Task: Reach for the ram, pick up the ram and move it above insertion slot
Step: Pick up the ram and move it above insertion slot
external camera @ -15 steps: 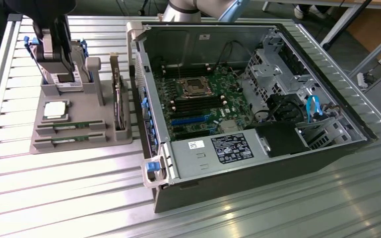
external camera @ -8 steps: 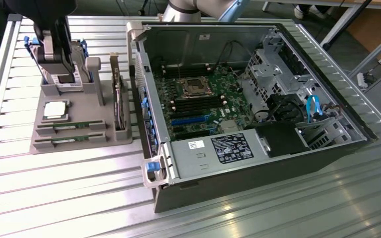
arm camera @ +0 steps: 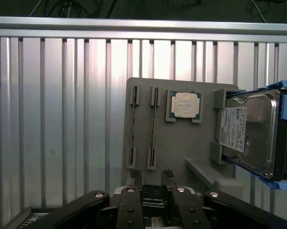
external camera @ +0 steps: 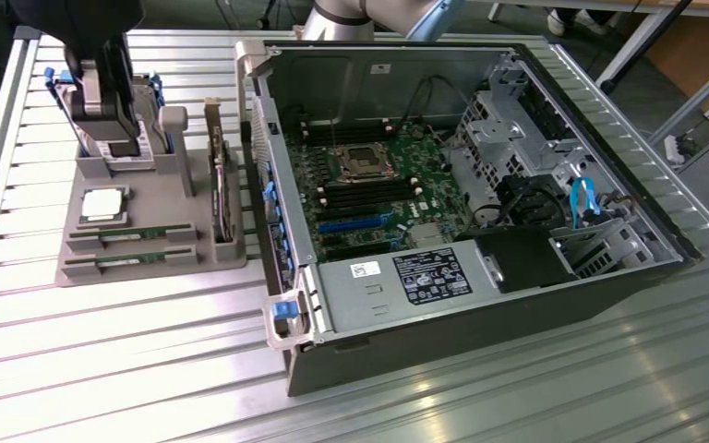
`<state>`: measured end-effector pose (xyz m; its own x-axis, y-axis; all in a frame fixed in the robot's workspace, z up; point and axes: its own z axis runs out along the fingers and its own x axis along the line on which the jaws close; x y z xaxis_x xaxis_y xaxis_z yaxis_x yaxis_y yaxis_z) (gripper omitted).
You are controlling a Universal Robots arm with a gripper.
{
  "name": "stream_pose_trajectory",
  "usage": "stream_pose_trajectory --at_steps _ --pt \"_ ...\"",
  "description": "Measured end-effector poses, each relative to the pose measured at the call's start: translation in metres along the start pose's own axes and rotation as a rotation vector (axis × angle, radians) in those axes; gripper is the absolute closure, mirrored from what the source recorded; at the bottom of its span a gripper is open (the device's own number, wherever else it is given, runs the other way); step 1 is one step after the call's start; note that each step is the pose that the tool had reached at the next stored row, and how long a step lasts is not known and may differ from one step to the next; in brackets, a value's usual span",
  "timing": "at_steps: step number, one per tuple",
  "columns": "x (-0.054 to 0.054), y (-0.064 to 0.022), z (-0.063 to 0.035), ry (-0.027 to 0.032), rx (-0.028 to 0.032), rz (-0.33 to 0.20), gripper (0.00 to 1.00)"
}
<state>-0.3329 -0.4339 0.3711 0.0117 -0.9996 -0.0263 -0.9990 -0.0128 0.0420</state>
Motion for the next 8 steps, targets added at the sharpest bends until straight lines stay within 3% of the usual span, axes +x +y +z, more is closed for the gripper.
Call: stream_pose_trajectory --at_steps 8 --pt "0.0001 -0.0001 0.0029 0.0002 -0.0001 -0.004 0.70"
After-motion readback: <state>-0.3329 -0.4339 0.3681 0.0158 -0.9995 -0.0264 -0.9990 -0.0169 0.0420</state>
